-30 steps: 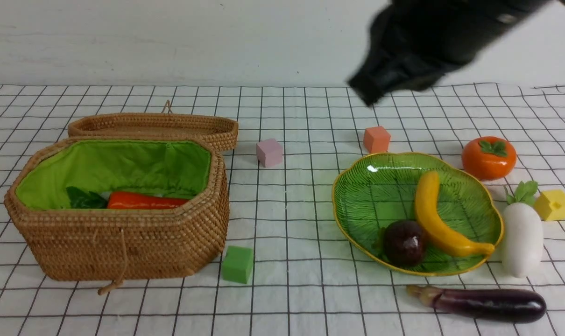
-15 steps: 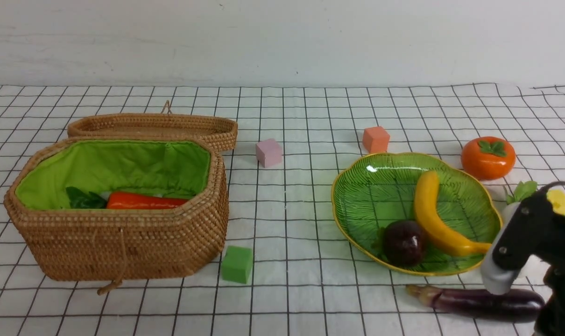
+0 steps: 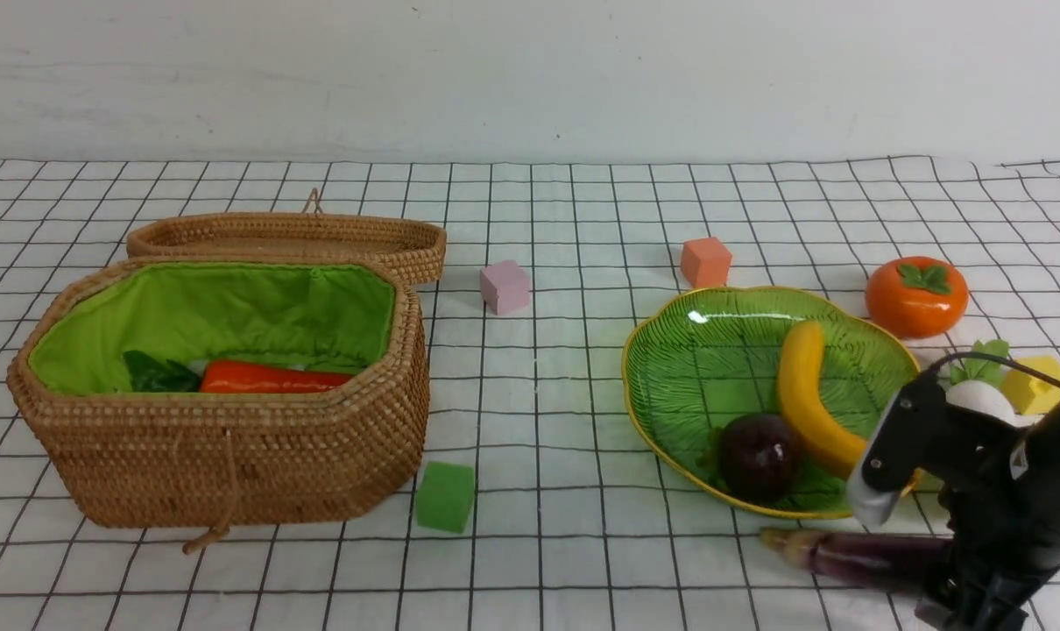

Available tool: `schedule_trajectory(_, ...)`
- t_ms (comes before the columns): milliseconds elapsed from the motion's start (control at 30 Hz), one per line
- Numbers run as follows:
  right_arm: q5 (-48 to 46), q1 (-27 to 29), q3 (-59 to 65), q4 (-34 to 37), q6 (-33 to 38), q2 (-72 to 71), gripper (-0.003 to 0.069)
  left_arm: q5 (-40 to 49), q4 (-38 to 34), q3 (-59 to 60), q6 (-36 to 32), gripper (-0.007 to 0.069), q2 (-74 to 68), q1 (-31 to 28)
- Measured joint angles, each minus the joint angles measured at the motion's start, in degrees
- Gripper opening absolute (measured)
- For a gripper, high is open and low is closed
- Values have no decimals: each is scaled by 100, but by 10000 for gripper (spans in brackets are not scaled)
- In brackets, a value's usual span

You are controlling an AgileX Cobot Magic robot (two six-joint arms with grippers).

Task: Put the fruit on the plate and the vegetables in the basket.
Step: Grab an eggplant with your right arm and place it in the basket on the left.

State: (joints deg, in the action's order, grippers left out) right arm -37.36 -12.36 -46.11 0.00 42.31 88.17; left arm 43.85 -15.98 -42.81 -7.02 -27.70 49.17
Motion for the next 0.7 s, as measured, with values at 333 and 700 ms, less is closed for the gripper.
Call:
schedule_trajectory(333, -120, 0, 5, 497, 808, 458, 430, 57, -58, 0, 0, -13, 0, 0)
schedule_trajectory(700, -1787, -1043, -292, 1116, 258, -667, 430, 33, 828, 0, 1024, -13, 0, 0)
